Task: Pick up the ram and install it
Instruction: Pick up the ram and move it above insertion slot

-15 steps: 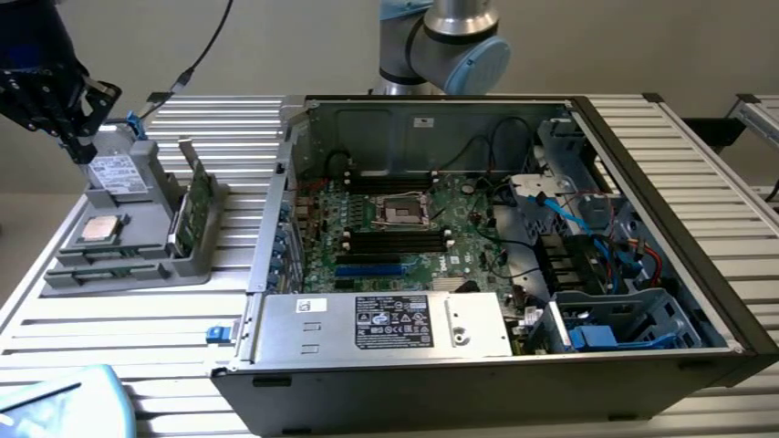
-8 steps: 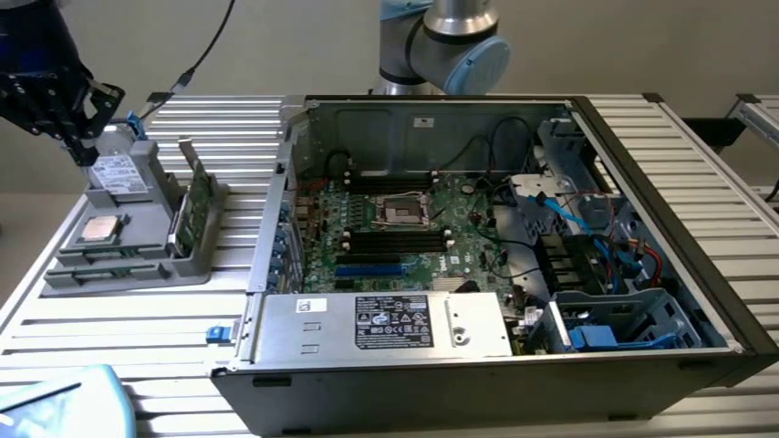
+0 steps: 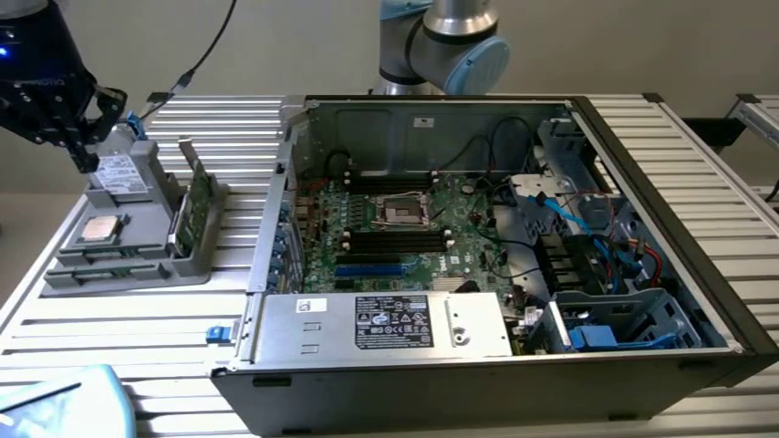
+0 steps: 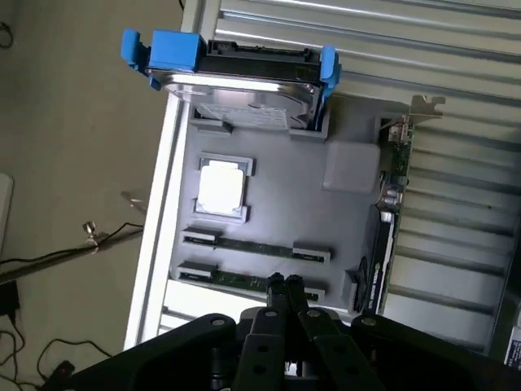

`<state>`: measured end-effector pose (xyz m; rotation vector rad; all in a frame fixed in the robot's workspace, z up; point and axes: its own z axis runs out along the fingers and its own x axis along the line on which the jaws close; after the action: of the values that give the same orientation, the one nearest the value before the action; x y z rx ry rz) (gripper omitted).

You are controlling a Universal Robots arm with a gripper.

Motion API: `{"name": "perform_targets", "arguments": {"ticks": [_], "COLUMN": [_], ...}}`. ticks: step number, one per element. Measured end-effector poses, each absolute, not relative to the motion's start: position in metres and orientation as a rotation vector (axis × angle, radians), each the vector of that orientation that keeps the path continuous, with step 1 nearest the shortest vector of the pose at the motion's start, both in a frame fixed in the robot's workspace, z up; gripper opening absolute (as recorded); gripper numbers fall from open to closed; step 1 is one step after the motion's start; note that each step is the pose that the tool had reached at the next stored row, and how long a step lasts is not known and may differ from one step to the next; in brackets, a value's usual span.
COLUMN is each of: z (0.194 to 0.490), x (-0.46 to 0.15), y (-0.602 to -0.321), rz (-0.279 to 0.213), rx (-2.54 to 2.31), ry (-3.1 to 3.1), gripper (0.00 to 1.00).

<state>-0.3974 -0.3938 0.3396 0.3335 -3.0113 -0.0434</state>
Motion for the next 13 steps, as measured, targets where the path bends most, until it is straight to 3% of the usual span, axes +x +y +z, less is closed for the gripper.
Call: {"name": "perform_targets", "arguments": {"ticks": [13], "z": [0.3375], "x": [-0.3974], "y": [-0.3937], "rz": [-0.027], "rx": [0.688], "ry": [-2.949], "gripper": [0.11]}}
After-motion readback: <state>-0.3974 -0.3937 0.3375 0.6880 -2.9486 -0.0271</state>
